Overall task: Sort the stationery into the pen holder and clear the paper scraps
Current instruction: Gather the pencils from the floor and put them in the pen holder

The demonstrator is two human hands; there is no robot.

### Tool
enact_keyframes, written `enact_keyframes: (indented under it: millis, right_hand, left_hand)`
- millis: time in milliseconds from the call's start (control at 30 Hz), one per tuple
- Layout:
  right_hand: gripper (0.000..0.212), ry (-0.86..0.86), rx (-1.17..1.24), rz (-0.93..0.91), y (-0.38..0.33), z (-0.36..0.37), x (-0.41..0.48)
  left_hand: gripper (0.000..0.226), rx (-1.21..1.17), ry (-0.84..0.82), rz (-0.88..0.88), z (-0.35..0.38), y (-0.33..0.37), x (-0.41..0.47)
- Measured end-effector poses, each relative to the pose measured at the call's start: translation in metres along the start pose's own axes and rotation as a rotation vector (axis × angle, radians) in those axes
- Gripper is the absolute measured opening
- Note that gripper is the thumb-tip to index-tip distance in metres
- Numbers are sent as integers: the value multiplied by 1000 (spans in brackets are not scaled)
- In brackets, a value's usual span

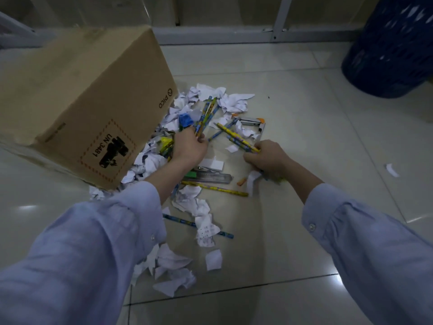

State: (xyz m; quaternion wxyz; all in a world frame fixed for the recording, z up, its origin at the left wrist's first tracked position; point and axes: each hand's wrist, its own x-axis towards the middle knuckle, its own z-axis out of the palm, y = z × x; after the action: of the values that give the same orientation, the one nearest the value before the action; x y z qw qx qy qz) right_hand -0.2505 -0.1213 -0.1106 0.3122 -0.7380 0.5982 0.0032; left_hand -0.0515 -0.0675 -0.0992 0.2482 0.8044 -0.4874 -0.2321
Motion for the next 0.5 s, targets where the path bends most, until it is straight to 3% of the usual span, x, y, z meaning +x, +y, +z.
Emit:
enact_keyframes:
  millis: [267,500]
  right_hand:
    - [32,18,212,56,17,-9,-7]
    - [32,-36,296,-13,24,-3,-17]
  left_hand:
    - [14,349,-62,185,23,6,18]
    - [16,408,-114,248,29,5,21]
